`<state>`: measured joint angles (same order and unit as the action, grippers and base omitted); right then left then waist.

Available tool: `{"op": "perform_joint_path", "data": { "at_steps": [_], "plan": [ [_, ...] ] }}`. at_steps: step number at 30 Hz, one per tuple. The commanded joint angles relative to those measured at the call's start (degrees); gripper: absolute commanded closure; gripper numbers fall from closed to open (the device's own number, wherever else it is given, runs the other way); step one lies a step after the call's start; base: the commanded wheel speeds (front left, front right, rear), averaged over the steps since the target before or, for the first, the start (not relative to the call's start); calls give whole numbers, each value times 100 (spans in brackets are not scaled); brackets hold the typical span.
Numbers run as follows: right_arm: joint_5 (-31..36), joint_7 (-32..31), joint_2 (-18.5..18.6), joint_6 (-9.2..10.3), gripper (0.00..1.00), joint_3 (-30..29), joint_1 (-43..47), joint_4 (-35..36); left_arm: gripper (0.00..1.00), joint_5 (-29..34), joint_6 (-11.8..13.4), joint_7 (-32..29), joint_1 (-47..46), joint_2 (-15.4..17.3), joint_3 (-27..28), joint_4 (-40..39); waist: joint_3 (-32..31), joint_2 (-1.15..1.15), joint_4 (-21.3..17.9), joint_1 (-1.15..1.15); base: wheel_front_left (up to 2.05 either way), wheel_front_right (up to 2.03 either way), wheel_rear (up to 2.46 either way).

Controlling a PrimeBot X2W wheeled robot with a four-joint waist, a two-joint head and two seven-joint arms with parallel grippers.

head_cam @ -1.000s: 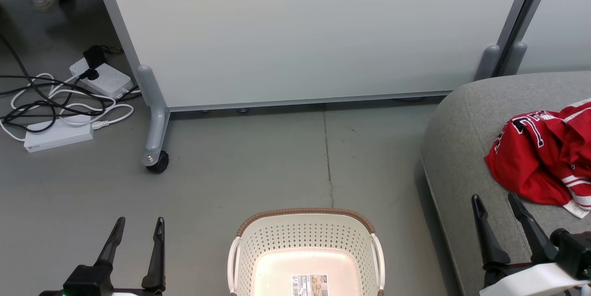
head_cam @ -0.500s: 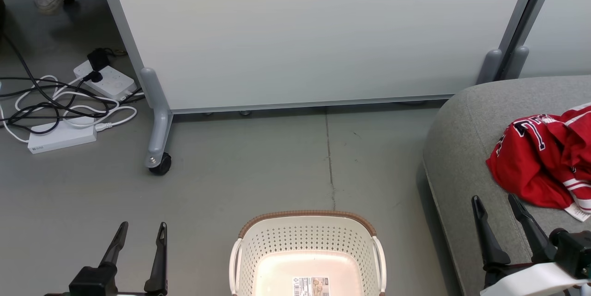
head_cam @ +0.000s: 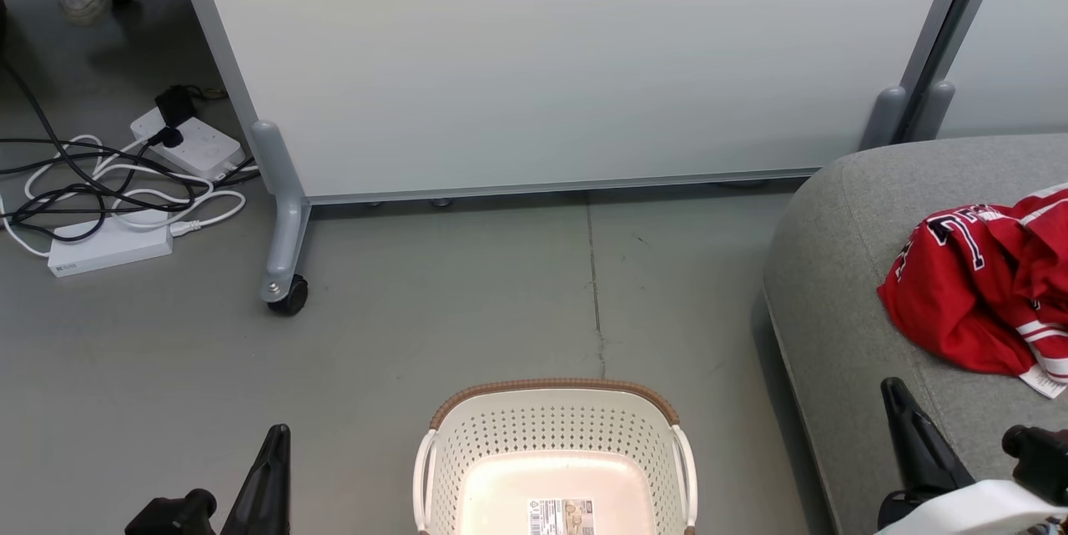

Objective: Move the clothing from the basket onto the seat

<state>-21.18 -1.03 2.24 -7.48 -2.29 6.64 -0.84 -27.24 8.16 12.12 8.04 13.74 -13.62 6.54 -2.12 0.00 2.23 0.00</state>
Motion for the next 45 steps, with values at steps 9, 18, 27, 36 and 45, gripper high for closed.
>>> {"op": "perform_joint_path", "data": {
  "at_steps": [9,18,27,36,45],
  "plan": [
    [-1071,-260,128,0,100,-200,-370,-187,100,-950,-232,3,-240,-101,137,-49,19,0,-18,0,0,0,0],
    [-1880,-480,172,-1,100,-347,-546,-401,100,-1683,-412,-1,-327,-228,196,-25,36,0,-34,0,0,0,0],
    [-2603,-685,208,-1,100,-489,-710,-594,100,-2345,-574,-5,-397,-342,252,-7,54,0,-51,0,0,0,0],
    [-3320,-902,237,-2,100,-641,-868,-791,100,-3008,-732,-8,-479,-457,308,6,74,0,-70,0,0,0,0],
    [-3843,-1062,254,-3,100,-764,-990,-933,100,-3495,-847,-12,-526,-543,347,3,90,0,-85,0,0,0,0]
  ]
}}
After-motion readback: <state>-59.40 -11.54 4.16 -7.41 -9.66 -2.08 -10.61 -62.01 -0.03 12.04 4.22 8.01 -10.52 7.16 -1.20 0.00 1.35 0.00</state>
